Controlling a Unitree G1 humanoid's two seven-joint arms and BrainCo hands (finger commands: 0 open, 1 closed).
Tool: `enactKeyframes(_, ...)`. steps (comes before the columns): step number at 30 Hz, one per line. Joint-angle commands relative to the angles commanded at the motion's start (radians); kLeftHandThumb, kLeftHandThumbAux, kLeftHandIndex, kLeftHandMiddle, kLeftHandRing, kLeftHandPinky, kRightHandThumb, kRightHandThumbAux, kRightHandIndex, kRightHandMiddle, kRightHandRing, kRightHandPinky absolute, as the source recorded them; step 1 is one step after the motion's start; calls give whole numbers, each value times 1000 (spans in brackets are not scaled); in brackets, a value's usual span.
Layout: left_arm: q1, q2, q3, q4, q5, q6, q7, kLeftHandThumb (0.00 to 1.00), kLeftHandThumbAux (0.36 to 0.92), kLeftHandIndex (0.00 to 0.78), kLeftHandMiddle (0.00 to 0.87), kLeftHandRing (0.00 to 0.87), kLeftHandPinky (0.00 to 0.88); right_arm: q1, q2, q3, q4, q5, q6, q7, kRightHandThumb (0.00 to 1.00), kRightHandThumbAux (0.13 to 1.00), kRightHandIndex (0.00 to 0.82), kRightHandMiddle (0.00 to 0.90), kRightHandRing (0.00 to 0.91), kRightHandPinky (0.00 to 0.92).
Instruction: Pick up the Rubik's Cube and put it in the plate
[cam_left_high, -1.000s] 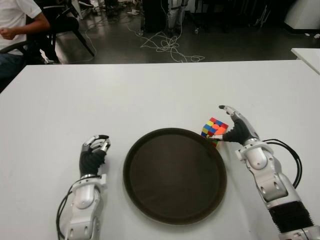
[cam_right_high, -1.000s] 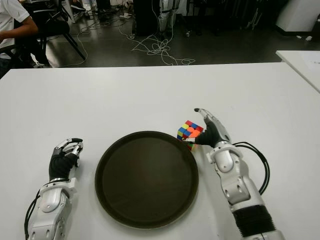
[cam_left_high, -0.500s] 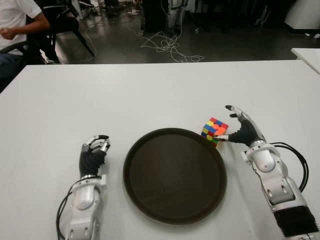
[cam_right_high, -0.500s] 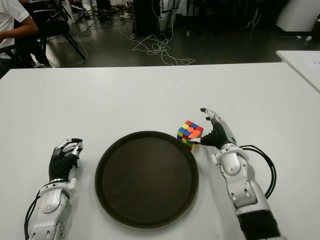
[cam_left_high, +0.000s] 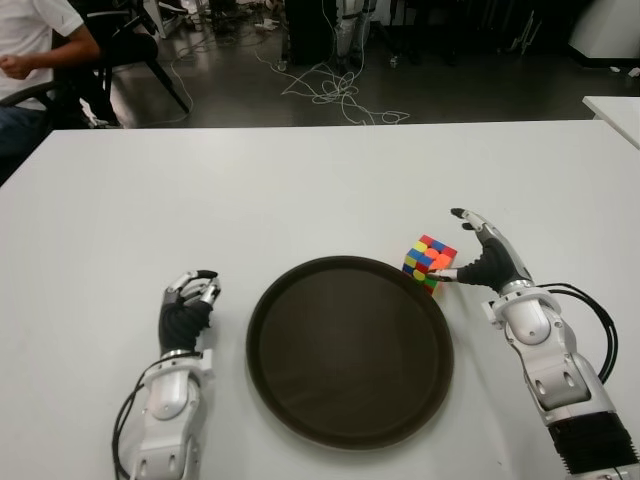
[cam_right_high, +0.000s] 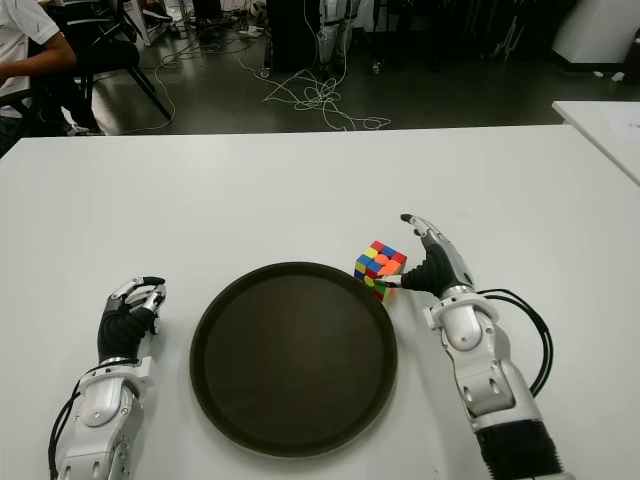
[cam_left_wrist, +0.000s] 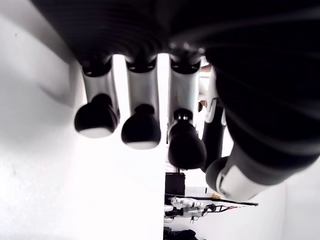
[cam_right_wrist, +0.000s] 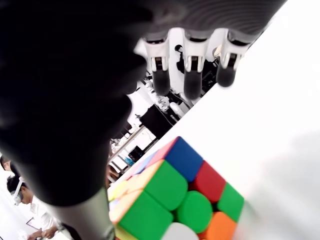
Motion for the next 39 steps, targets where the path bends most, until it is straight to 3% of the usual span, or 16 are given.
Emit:
enactKeyframes(7,-2,2,-1,1,1,9,7,712,705,443,823,833,833,-6,-2,4,14,-13,-6,-8,0,894,107,102,101,87)
enactKeyframes(15,-4,3,-1,7,3,2,8,713,704,443,828,839,839,-19,6,0,37,10,-35,-7,0,905,139,128,129,141)
enactKeyframes(22,-6,4,-2,17,2,-14,4,712,705,443,828,837,837,-31,0,13,58,-15,-50,-25,0,866,120,124,139,162)
enactKeyframes(26,-7,3,-1,20,5,-15,9,712,705,443,825,835,833,-39,-3,22,62,-29,-44,-26,0,859,99,101,111,118)
enactKeyframes(39,-7,3,-4,-1,23,41,24,712,704,444,817,827,823,-49,8,27,63,-32,-38,-16,0,854,101,100,102,108)
